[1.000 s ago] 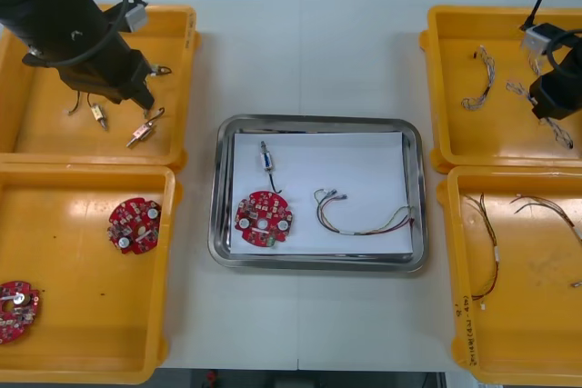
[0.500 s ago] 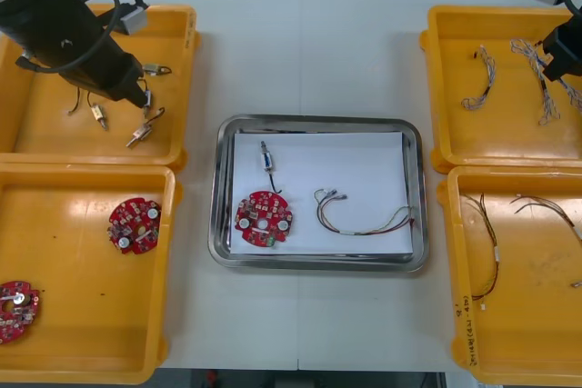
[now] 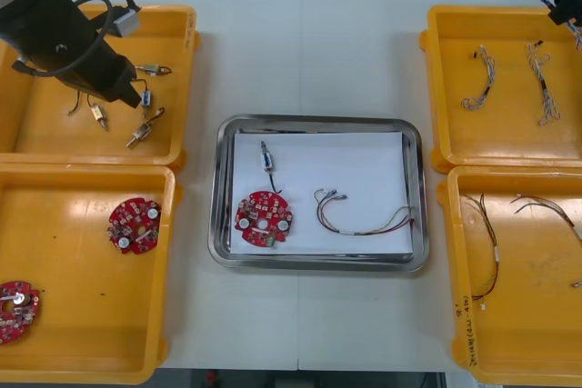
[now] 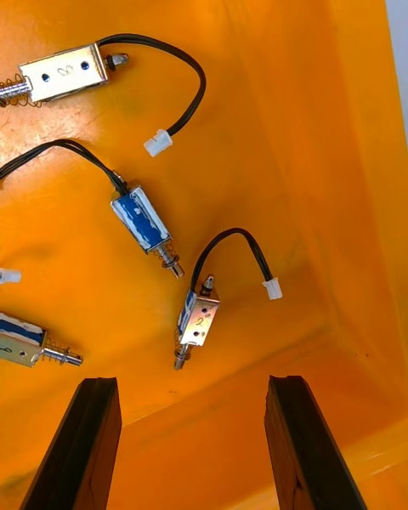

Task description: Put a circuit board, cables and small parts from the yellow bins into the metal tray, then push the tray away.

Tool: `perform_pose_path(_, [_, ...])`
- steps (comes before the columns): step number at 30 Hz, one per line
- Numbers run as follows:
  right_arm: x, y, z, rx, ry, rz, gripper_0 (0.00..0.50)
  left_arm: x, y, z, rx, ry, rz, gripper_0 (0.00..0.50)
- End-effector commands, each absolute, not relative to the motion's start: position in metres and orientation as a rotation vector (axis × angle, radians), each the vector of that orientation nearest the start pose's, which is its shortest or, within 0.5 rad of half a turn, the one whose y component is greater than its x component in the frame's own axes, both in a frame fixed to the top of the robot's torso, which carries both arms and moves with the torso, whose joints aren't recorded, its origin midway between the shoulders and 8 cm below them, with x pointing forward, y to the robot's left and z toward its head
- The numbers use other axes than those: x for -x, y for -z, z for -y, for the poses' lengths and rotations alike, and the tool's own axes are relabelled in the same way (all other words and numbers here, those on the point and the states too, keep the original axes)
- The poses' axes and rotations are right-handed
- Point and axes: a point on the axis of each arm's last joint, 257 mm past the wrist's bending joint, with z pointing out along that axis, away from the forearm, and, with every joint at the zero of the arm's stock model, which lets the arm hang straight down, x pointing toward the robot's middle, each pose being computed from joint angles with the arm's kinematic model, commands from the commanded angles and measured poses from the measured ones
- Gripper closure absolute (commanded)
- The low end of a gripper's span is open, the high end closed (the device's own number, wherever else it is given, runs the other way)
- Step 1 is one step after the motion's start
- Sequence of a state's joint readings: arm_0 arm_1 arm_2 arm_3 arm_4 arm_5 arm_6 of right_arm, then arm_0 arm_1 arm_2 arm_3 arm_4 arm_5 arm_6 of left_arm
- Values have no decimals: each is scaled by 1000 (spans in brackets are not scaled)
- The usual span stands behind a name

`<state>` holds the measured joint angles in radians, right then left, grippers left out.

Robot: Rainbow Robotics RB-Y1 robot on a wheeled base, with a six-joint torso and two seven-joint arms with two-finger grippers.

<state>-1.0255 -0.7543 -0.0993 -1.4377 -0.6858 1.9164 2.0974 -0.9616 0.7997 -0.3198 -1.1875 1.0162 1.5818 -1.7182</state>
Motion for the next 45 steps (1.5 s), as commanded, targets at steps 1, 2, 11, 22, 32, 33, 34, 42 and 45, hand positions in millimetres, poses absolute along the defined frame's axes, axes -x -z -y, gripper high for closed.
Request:
perform_pose_path(1, [-534, -26, 321, 963, 274, -2294, 500, -563, 131, -315, -655, 26, -2618, 0])
perform_pose_path(2, [-533, -25, 316, 985, 272, -2285, 500, -563, 133, -316, -656, 23, -2619, 0])
perform_pose_path(11, [-509, -11, 237, 1289, 269, -2147, 500, -561, 145, -313, -673, 32, -2623, 0])
perform_pose_path(22, [-489, 25, 159, 1545, 268, -2075, 500, -563, 167, -301, -641, 38, -2643, 0])
perform_pose_path(32, [-478, 67, 132, 1688, 288, -2112, 500, -565, 178, -288, -633, 38, -2647, 0])
perform_pose_path(33, [-478, 69, 130, 1696, 291, -2113, 500, -565, 179, -288, -635, 34, -2649, 0])
perform_pose_path(34, [-477, 72, 127, 1710, 297, -2115, 500, -564, 181, -287, -638, 33, -2652, 0])
perform_pose_path(42, [-475, 99, 105, 1742, 252, -2165, 500, -563, 190, -285, -643, 14, -2663, 0])
perform_pose_path(45, [-475, 109, 101, 1752, 254, -2187, 500, -562, 195, -283, -641, 11, -2672, 0])
